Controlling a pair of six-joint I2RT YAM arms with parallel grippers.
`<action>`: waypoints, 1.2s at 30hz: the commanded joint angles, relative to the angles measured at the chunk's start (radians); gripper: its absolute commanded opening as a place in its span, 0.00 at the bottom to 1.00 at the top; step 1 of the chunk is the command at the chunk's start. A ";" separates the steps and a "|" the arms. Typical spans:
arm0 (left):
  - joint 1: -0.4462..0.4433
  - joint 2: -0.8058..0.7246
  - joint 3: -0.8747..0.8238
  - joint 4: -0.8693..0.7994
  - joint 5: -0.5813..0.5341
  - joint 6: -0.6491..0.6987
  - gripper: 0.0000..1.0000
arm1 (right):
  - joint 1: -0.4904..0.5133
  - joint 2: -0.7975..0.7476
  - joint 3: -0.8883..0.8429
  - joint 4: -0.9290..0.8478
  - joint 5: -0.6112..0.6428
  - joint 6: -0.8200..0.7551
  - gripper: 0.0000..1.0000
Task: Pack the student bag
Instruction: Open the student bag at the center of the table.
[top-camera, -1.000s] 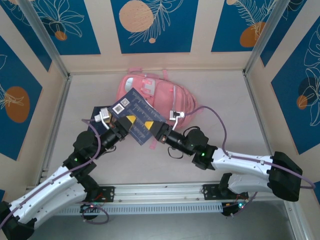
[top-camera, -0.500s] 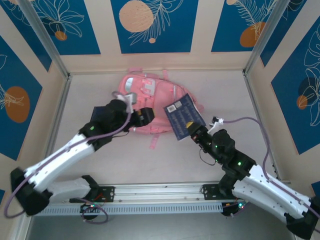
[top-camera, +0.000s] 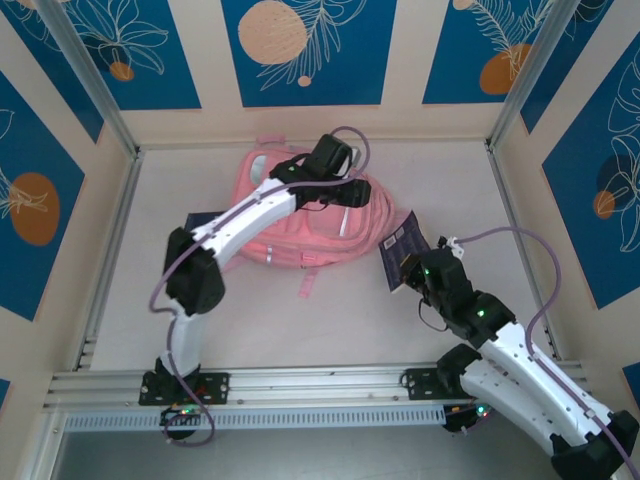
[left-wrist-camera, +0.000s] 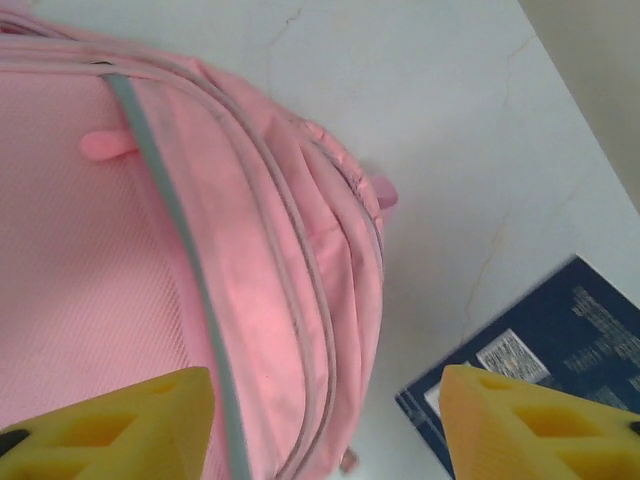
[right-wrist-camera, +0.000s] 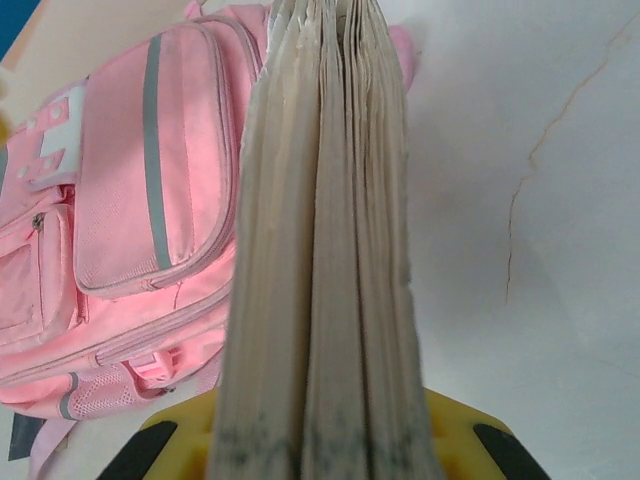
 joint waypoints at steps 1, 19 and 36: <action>0.024 0.115 0.119 -0.130 0.058 0.018 0.57 | -0.023 -0.022 0.045 -0.030 -0.015 -0.053 0.00; 0.034 0.283 0.178 -0.055 0.170 -0.070 0.18 | -0.200 -0.085 -0.034 0.045 -0.277 -0.079 0.00; 0.035 -0.143 -0.104 -0.062 0.230 0.003 0.00 | -0.212 -0.085 0.107 -0.081 -0.168 -0.206 0.00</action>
